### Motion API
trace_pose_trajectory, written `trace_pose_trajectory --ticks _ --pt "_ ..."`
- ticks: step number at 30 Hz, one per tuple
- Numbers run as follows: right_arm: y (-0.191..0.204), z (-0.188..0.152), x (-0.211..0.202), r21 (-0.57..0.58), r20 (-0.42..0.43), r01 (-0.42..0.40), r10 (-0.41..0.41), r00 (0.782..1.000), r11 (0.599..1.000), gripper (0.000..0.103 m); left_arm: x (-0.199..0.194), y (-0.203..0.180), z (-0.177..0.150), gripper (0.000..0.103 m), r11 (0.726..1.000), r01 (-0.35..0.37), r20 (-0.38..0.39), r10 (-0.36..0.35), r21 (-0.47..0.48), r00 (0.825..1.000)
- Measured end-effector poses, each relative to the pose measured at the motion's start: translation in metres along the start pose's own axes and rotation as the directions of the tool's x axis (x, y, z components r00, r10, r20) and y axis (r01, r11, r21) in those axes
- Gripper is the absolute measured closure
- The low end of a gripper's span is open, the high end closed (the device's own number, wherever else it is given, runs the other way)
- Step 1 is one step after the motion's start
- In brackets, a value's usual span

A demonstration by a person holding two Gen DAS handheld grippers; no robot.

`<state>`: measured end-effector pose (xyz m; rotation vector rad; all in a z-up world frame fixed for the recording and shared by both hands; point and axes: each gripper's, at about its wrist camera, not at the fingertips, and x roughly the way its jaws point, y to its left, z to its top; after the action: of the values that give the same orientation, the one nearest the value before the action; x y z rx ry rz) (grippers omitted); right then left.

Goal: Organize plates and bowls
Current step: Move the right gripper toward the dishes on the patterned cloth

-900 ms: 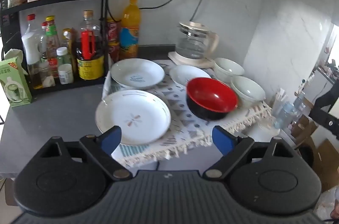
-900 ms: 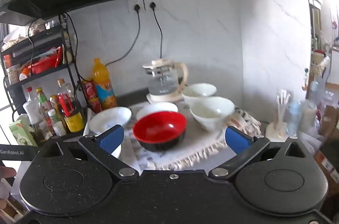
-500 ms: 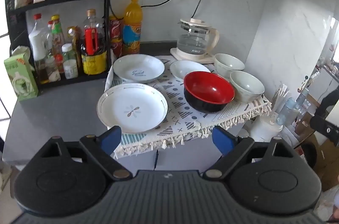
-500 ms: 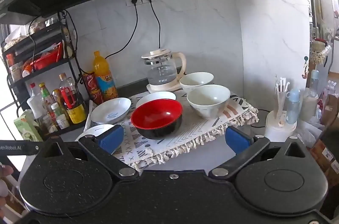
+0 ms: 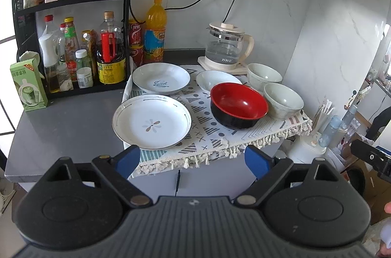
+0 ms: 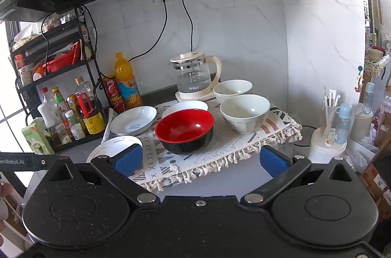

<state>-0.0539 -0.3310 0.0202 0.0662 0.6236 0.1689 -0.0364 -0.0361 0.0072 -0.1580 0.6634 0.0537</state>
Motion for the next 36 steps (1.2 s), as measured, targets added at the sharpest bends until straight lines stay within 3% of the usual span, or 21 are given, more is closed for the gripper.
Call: trace_pose_trajectory --ticks 36 --pt "0.009 0.008 0.020 -0.011 -0.030 -0.008 0.007 1.000 1.000 0.000 0.025 0.000 0.002 0.012 0.999 -0.023 -0.030 0.022 -0.037 0.999"
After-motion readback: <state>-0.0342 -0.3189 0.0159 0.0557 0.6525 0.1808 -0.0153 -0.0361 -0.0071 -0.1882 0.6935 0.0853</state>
